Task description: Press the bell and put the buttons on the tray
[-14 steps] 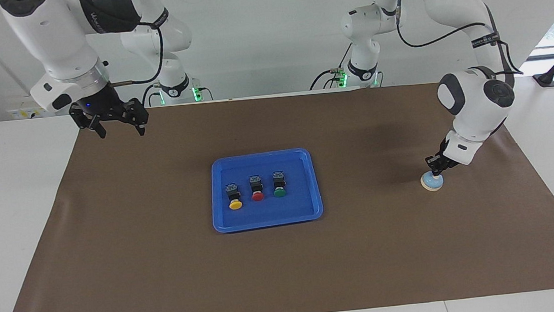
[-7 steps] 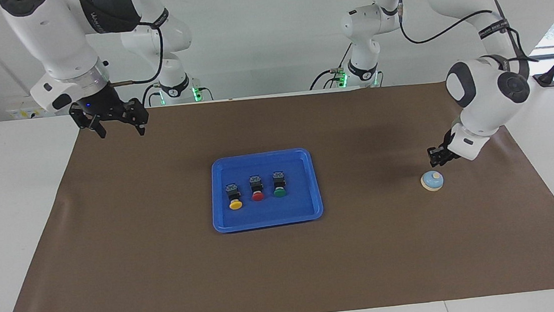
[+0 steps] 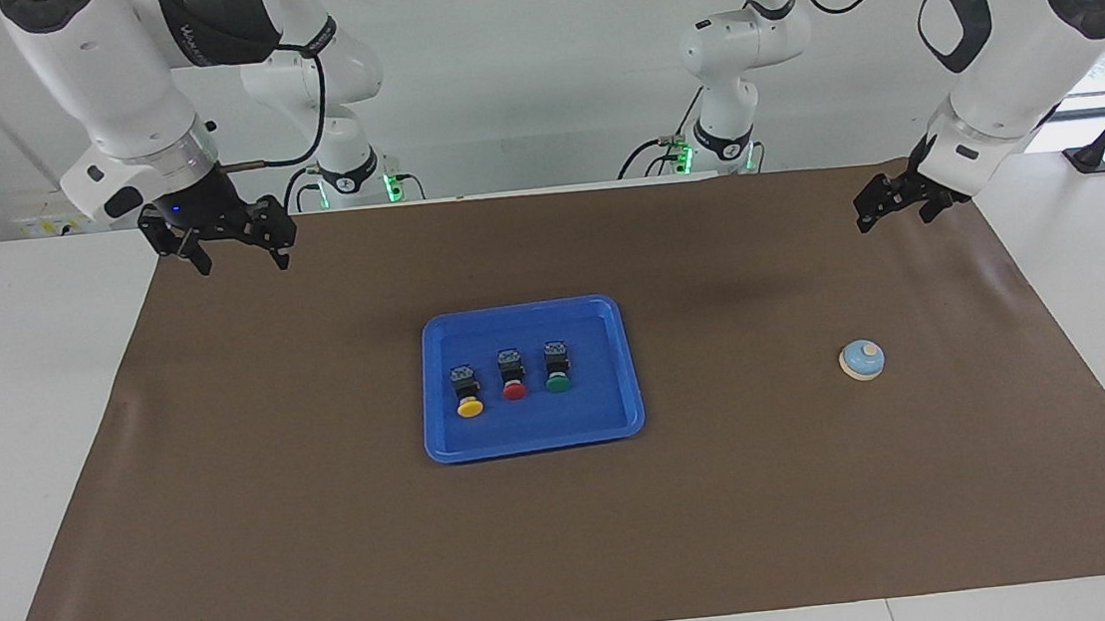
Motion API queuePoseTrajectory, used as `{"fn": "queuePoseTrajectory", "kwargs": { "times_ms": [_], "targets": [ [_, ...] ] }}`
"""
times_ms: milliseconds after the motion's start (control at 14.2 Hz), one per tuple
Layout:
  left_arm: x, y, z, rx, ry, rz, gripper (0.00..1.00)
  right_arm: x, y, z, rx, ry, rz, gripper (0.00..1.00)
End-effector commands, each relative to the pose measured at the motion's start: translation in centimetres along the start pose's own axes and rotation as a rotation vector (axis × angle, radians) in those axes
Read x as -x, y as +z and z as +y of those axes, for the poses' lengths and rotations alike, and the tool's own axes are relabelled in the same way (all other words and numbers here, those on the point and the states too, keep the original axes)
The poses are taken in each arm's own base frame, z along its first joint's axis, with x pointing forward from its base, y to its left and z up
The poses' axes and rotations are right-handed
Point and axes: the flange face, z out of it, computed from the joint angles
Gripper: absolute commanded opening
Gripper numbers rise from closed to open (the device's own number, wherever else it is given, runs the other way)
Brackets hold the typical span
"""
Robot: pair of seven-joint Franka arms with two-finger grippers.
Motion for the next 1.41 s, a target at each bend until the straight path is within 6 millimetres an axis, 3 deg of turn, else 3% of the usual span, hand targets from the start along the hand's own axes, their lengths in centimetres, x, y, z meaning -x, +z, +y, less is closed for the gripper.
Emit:
{"fn": "queuePoseTrajectory", "kwargs": {
  "times_ms": [0,141,845,1337],
  "targets": [
    [1.8,-0.5,1.6,-0.01,0.023,-0.025,1.0,0.2,0.1,0.4,-0.014,-0.016,-0.008,1.0],
    [1.6,-0.7,2.8,-0.015,0.047,-0.009,1.0,0.2,0.1,0.4,-0.014,-0.016,-0.008,1.0],
    [0.0,-1.0,2.0,-0.009,0.038,0.026,1.0,0.3,0.1,0.4,-0.014,-0.016,-0.01,1.0],
    [0.7,-1.4,4.6,-0.017,0.078,0.012,1.0,0.2,0.0,0.4,-0.014,-0.016,-0.008,1.0]
  ]
}}
